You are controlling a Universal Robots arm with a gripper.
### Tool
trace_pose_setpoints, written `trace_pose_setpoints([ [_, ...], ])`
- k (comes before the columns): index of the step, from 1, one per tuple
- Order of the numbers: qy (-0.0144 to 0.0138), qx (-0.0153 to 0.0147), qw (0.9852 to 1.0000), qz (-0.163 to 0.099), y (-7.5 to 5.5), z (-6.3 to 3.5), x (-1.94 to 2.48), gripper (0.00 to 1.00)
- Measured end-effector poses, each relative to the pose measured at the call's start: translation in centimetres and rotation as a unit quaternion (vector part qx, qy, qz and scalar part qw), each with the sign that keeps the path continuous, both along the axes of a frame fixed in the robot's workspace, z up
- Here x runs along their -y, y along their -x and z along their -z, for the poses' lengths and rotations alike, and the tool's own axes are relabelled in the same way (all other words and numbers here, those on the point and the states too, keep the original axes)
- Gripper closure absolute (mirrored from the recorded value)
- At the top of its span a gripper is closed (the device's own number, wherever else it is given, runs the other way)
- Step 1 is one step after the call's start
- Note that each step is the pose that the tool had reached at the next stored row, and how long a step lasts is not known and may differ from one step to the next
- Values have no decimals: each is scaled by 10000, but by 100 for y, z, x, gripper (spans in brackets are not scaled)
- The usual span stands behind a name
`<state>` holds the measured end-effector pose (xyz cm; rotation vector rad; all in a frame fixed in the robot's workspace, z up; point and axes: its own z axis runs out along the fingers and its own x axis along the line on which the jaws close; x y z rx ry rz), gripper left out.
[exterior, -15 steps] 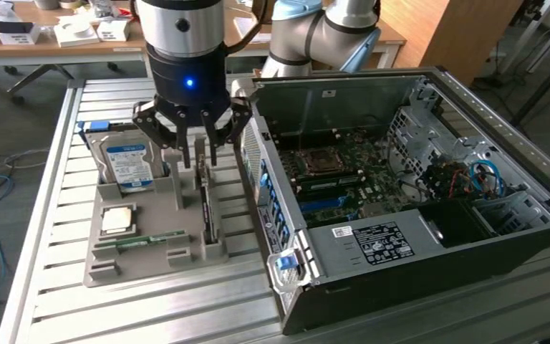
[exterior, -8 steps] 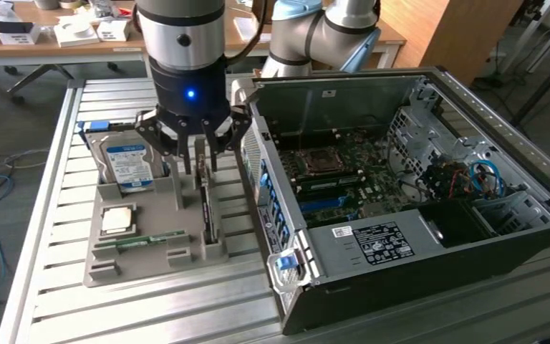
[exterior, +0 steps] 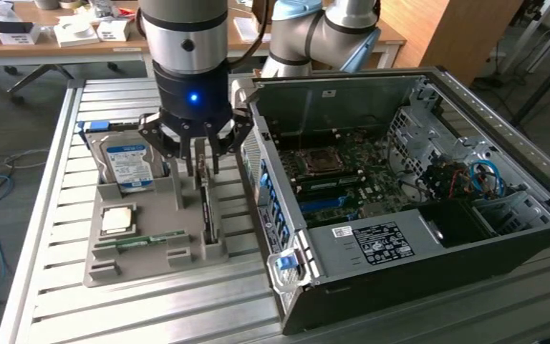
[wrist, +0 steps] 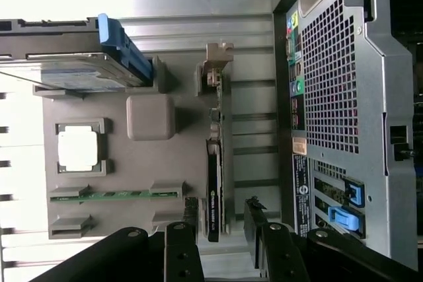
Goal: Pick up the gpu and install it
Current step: 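Pick up the gpu and move the gpu toward the slot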
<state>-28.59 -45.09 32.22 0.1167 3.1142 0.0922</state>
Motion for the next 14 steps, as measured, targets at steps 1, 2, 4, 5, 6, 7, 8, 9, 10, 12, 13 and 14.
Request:
trace_pose_setpoints([
  [1, 0, 0, 10000, 0, -1, 2, 0, 58],
  [2, -1, 0, 10000, 1, -1, 10, -1, 58],
  [4, 0, 0, 10000, 1, -4, 45, -1, 58],
  [5, 0, 0, 10000, 1, -5, 63, -1, 58],
  [6, 0, 0, 10000, 1, -4, 81, -1, 58],
  [7, 0, -1, 10000, 1, -4, 98, 0, 58],
  [8, 0, 0, 10000, 1, -5, 117, 0, 58],
  [9, 0, 0, 10000, 1, -5, 135, 0, 58],
  [10, 0, 0, 10000, 1, -5, 153, 0, 58],
  [12, 0, 0, 10000, 1, -5, 190, 0, 58],
  [13, 0, -1, 10000, 0, -5, 207, 0, 58],
  [14, 0, 0, 10000, 1, -5, 221, 0, 58],
])
